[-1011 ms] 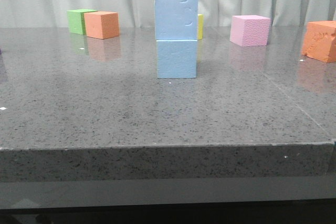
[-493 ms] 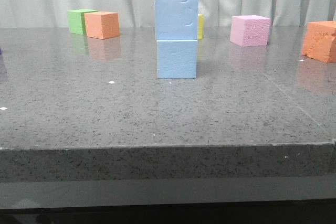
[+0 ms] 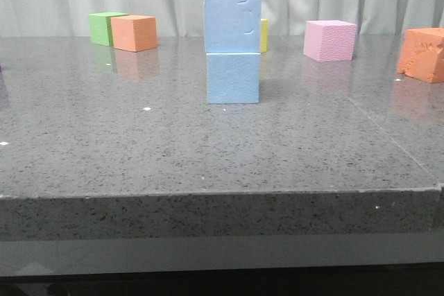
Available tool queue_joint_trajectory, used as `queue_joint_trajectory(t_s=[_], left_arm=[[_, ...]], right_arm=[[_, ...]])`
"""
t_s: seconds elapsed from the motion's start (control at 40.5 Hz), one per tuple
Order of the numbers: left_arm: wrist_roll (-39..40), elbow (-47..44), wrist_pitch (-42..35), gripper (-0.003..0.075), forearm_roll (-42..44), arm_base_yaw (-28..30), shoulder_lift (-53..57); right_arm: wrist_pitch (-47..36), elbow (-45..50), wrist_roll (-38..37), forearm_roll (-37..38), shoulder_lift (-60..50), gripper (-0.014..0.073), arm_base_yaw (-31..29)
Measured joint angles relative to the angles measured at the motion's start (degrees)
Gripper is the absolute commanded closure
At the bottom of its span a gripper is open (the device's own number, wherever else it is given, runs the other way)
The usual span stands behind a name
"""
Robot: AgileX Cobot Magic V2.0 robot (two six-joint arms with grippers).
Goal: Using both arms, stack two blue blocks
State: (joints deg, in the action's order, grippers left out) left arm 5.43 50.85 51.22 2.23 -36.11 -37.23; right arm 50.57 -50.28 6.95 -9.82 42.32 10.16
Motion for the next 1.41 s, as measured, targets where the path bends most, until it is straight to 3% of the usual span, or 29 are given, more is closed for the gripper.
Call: queue_joint_trajectory(t_s=[0.173, 0.296, 0.321, 1.085, 1.209, 1.406], left_arm=[[0.00, 0.00, -2.06, 0.0582, 0.10, 0.00, 0.00], [0.00, 0.00, -3.03, 0.0714, 0.10, 0.00, 0.00], [0.00, 0.00, -3.35, 0.0741, 0.20, 0.00, 0.00], [0.00, -2.90, -7.44, 0.0741, -0.15, 2.09, 1.73], [0.00, -9.68, -14.87, 0.0741, 1.03, 9.44, 6.06], [0.00, -26.32, -35.41, 0.0741, 2.29, 22.04, 16.31]], right_arm=[[0.22, 0.00, 0.01, 0.00, 0.00, 0.0529, 0.00], [0.26, 0.00, 0.01, 0.00, 0.00, 0.0668, 0.00], [0.26, 0.00, 0.01, 0.00, 0.00, 0.0657, 0.00], [0.52, 0.00, 0.01, 0.00, 0.00, 0.0662, 0.00], [0.61, 0.00, 0.01, 0.00, 0.00, 0.0662, 0.00], [0.61, 0.00, -0.03, 0.00, 0.00, 0.0662, 0.00]])
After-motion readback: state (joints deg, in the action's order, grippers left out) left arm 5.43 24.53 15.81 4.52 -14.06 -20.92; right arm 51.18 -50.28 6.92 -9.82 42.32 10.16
